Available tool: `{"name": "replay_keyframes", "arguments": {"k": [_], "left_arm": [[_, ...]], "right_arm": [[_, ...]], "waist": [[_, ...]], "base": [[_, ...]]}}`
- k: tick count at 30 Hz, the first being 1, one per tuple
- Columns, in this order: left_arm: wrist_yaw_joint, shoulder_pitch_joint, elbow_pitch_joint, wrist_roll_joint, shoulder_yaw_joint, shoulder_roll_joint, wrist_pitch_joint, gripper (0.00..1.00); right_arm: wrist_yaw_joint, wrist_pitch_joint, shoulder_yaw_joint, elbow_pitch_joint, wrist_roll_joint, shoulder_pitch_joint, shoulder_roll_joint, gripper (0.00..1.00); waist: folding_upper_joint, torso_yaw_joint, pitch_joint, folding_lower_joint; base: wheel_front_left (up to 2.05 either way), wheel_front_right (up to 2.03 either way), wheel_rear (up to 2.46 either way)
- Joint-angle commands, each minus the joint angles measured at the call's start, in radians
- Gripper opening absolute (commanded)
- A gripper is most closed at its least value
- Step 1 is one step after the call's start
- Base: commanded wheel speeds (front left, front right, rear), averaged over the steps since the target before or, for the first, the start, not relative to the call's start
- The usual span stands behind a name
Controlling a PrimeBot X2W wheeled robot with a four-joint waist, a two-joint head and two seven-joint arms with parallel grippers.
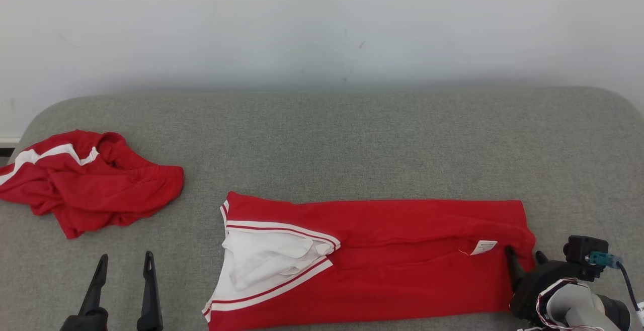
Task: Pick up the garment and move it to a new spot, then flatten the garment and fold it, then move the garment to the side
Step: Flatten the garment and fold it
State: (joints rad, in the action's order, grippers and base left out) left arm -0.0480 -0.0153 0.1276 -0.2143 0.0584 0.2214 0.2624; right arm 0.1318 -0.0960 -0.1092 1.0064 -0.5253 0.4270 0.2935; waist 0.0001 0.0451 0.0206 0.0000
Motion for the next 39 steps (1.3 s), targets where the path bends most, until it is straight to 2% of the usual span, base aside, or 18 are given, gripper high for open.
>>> {"name": "replay_keyframes", "arguments": {"k": [1, 3, 11, 19, 24, 27, 31, 39], "left_arm": [[-0.001, -0.010, 0.004, 0.009, -0.006, -0.005, 0.003, 1.00], [0.001, -0.006, 0.007, 0.012, -0.007, -0.007, 0.003, 1.00], [-0.002, -0.003, 0.024, 0.018, -0.017, -0.011, 0.003, 1.00], [0.002, -0.009, 0.025, 0.015, -0.030, -0.018, 0.003, 1.00], [0.004, -0.008, 0.022, 0.015, -0.042, -0.020, 0.003, 1.00], [0.003, -0.018, 0.024, 0.015, -0.052, -0.019, 0.003, 1.00], [-0.005, -0.034, 0.026, 0.016, -0.067, -0.018, 0.003, 1.00], [-0.021, -0.038, 0.019, 0.020, -0.083, -0.012, 0.003, 1.00]], "right_arm": [[-0.002, 0.010, -0.005, 0.025, -0.005, 0.015, 0.002, 0.77], [-0.002, 0.014, -0.011, 0.046, -0.009, 0.032, 0.000, 0.00], [-0.002, -0.022, -0.034, 0.060, -0.034, 0.058, 0.017, 0.00], [-0.002, -0.059, -0.027, 0.074, -0.066, 0.055, 0.116, 0.00], [-0.002, -0.084, -0.032, 0.046, -0.074, 0.066, 0.154, 0.00], [-0.002, -0.105, -0.048, -0.016, -0.073, 0.069, 0.164, 0.00], [-0.002, -0.115, -0.086, -0.146, -0.055, 0.051, 0.145, 0.00], [-0.002, -0.018, -0.136, -0.495, 0.004, -0.012, 0.062, 0.00]], "waist": [[-0.0001, -0.002, -0.001, 0.0000], [-0.0001, -0.001, 0.001, 0.0000], [-0.0001, -0.007, -0.002, 0.0000], [-0.0001, -0.018, 0.003, 0.0000], [-0.0001, -0.030, 0.009, 0.0000], [-0.0001, -0.042, 0.005, 0.0000], [-0.0001, -0.059, -0.007, 0.0000], [-0.0001, -0.063, -0.013, 0.0000]], "base": [[0.00, 0.00, 0.00], [0.00, 0.00, 0.00], [0.00, 0.00, 0.00], [0.00, 0.00, 0.00], [0.00, 0.00, 0.00], [0.00, 0.00, 0.00], [0.00, 0.00, 0.00], [0.00, 0.00, 0.00]]}}
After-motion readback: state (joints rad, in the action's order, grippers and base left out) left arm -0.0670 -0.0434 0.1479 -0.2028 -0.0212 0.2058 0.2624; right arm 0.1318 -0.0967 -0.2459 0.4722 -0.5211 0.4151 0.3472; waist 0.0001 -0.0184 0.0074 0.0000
